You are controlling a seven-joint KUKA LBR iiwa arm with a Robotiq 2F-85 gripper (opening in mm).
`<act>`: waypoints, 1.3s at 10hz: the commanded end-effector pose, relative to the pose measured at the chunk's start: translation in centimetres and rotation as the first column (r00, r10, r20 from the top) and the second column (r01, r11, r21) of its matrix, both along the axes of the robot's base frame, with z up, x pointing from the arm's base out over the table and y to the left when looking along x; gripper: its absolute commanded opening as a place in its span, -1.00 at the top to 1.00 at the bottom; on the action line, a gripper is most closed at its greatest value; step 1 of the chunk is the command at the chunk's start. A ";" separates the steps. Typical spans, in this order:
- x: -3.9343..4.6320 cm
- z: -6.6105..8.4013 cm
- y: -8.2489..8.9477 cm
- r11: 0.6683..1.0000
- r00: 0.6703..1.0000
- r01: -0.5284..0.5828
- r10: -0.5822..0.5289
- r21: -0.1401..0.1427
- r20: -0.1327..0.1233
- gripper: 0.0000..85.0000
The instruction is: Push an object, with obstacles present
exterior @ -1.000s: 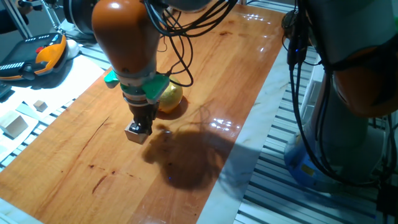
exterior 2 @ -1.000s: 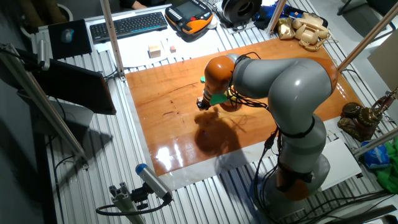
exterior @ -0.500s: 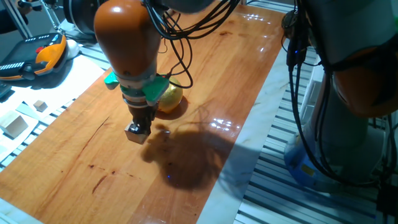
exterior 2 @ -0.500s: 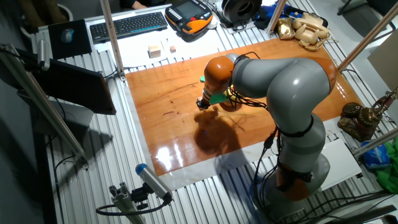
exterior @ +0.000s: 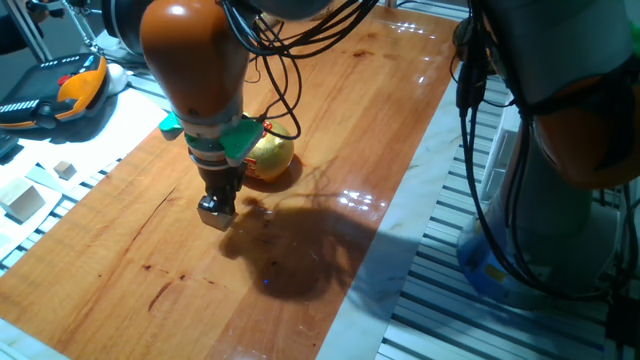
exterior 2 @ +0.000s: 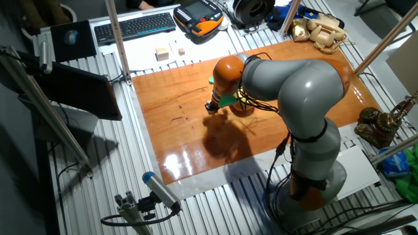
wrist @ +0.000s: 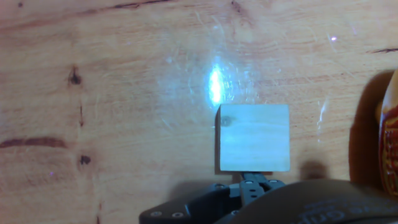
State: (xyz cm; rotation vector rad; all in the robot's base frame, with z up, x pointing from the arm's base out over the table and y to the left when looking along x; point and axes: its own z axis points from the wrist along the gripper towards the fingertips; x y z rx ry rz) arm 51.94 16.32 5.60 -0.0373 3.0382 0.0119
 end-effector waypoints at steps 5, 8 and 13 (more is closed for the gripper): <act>1.39 0.4 0.2 1.000 1.000 -0.005 0.005 -0.002 -0.004 1.00; 2.48 0.6 0.0 1.000 1.000 0.000 0.000 -0.003 -0.006 1.00; 3.95 1.1 -0.3 1.000 1.000 -0.002 0.002 -0.021 -0.009 1.00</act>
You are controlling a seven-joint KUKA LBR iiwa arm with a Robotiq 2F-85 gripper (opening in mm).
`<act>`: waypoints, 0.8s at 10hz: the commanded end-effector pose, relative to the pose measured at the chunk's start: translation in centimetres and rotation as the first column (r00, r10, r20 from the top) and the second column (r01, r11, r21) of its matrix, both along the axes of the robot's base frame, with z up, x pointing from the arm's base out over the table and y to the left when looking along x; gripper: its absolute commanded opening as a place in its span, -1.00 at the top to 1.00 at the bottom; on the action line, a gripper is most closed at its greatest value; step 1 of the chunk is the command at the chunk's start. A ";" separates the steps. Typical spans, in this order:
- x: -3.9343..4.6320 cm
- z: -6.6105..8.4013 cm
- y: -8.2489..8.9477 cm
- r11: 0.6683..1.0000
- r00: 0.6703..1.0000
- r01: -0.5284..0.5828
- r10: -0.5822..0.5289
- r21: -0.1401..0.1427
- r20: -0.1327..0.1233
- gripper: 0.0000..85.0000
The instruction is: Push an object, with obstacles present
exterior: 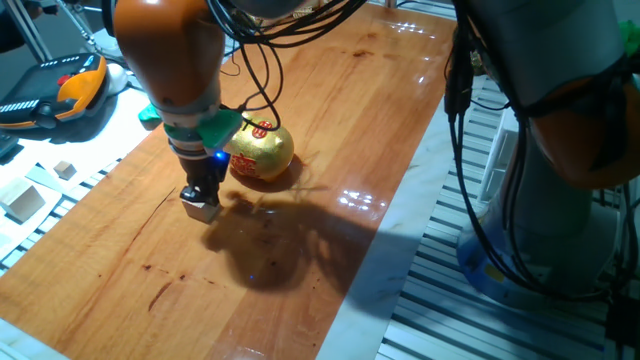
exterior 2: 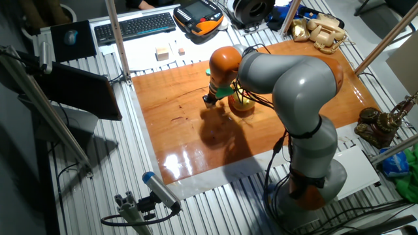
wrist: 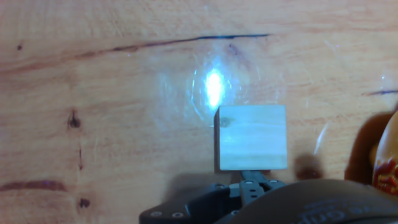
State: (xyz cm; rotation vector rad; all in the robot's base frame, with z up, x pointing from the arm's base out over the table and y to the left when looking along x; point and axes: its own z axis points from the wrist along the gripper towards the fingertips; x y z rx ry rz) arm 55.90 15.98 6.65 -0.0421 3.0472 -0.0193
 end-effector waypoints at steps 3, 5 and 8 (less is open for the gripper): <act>0.58 -0.2 0.1 1.000 1.000 -0.010 0.010 -0.006 0.006 1.00; 0.84 -0.4 0.2 1.000 1.000 -0.013 0.013 -0.008 0.009 1.00; 1.28 -0.3 0.3 1.000 1.000 -0.016 0.017 -0.016 0.010 1.00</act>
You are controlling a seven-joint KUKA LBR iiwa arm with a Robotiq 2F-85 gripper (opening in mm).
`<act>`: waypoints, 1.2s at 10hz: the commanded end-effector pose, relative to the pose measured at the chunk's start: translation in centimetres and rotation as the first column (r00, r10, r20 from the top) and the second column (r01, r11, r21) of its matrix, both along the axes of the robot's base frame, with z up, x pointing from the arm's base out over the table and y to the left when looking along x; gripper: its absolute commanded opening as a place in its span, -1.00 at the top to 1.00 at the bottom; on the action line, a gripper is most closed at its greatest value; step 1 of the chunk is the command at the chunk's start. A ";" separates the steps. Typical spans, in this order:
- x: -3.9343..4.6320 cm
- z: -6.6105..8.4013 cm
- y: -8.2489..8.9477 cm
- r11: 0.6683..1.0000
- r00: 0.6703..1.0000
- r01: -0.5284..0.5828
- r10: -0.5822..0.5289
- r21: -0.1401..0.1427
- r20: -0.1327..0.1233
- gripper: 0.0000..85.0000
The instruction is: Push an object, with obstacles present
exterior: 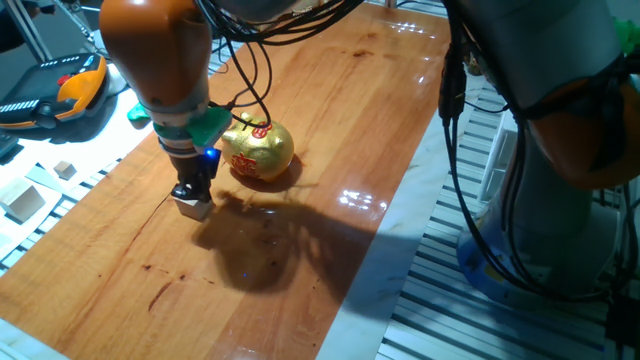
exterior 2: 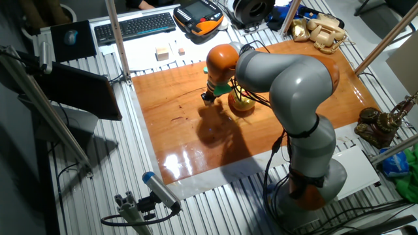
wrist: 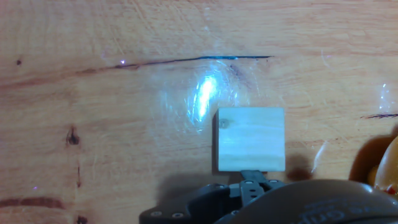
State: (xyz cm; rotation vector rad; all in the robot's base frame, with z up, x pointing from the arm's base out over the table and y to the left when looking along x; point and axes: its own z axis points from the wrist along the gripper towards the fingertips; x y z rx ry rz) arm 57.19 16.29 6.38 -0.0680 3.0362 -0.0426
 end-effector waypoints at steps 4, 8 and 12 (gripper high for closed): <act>-0.30 1.3 -0.2 1.000 1.000 -0.006 0.006 -0.001 -0.025 1.00; -1.39 1.5 -0.9 1.000 0.999 -0.021 0.020 -0.009 -0.033 1.00; -1.28 -0.5 -0.9 1.000 1.000 -0.016 0.016 -0.006 -0.017 1.00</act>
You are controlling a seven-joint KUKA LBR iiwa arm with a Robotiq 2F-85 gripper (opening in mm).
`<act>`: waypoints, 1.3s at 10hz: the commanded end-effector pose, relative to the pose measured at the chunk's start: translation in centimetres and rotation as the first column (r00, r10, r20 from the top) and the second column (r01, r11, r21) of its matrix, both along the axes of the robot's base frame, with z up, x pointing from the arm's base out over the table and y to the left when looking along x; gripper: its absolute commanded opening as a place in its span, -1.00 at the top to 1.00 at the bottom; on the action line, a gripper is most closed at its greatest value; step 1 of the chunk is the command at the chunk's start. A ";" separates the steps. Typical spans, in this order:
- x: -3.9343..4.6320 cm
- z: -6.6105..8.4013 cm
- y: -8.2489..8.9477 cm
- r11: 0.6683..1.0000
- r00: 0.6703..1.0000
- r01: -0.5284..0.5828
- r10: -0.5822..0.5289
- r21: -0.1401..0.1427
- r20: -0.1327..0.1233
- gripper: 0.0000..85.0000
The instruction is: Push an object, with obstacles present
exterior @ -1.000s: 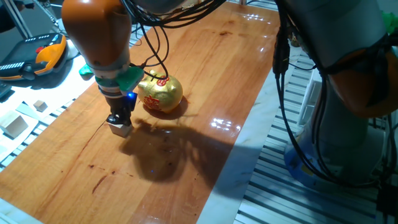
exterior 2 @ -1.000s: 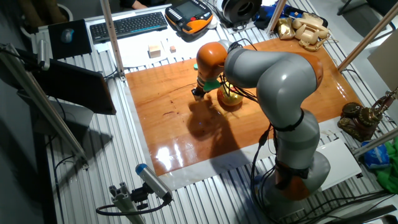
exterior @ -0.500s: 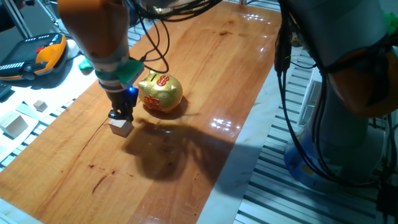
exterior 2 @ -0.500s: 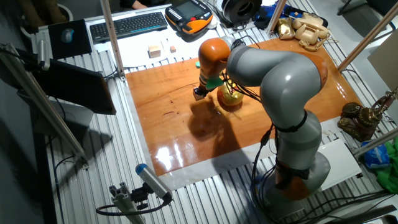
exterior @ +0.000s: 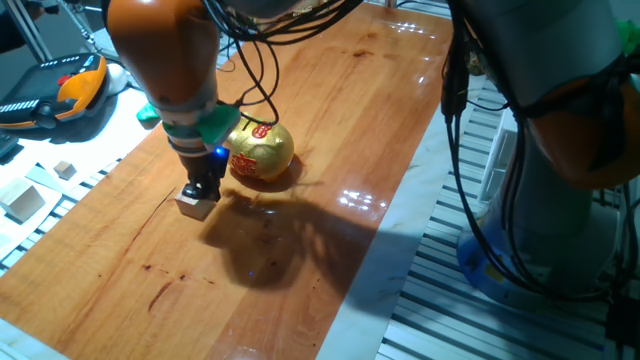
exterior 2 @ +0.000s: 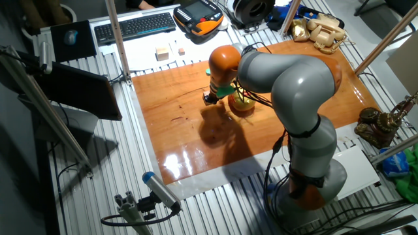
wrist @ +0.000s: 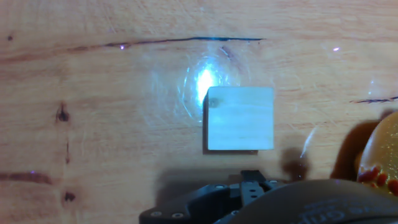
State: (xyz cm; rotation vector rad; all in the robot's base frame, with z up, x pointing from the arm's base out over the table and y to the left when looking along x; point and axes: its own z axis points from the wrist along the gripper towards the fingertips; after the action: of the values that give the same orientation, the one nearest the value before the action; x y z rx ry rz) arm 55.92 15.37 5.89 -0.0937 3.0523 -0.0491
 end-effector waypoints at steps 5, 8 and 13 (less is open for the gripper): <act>1.34 -0.6 1.0 1.000 1.000 0.017 -0.018 0.007 0.021 1.00; 1.79 -1.0 0.9 1.000 0.999 0.015 -0.016 0.015 0.037 1.00; 2.53 0.1 1.1 1.000 0.999 0.009 -0.009 0.000 0.037 1.00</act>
State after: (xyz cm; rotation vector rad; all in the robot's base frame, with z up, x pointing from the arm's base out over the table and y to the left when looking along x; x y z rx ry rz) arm 58.46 16.44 5.97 -0.0787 3.0155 -0.0503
